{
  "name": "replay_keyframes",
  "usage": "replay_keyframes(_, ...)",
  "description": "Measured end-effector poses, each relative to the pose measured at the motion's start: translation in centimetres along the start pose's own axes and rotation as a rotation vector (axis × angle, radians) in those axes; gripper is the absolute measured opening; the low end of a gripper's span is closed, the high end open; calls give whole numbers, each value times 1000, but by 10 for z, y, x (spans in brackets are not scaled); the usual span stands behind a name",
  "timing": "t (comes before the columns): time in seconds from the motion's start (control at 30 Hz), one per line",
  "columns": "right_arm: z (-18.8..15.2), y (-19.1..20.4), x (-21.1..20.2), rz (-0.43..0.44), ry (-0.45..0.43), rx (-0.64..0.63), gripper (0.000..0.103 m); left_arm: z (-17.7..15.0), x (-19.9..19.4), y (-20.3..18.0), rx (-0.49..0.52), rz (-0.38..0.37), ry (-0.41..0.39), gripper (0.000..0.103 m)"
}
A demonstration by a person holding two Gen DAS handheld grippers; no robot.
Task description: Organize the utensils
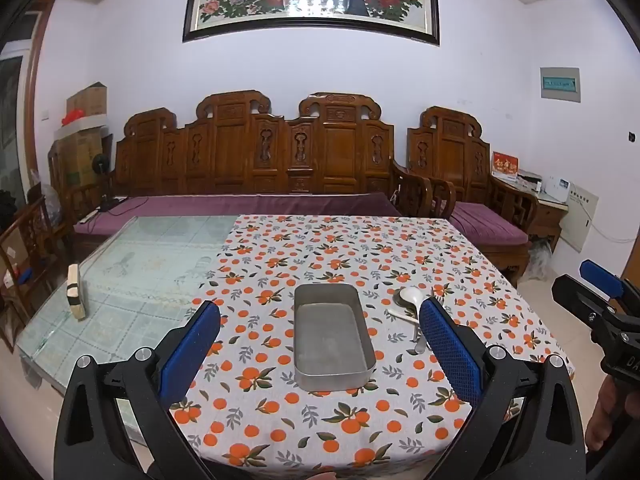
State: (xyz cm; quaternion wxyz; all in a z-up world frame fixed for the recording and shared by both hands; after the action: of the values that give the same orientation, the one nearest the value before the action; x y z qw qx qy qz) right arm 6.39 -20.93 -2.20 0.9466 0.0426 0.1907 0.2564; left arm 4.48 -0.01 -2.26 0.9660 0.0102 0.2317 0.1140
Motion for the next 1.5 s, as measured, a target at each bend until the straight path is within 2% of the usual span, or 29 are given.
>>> replay_keyframes(0.67,4,4,-7,5,-12,-2,100,4,-10,-3,2,-12,-11,97)
replay_keyframes(1.5,4,4,-8,6,-16,-2,100,6,-3,-6,4,-14,-15,97)
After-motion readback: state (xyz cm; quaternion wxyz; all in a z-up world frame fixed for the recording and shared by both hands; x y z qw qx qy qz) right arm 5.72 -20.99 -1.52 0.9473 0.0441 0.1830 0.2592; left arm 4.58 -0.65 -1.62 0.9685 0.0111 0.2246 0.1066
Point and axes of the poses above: each gripper's, at about its wrist camera, not at the fingertips, and x roughly the way its jaws point, y to its left, z to its top, the point moved 5 cm from there along x, roughly the way its jaws point, and after that the axes turned 13 degrees about z, right-handed, at the moved point
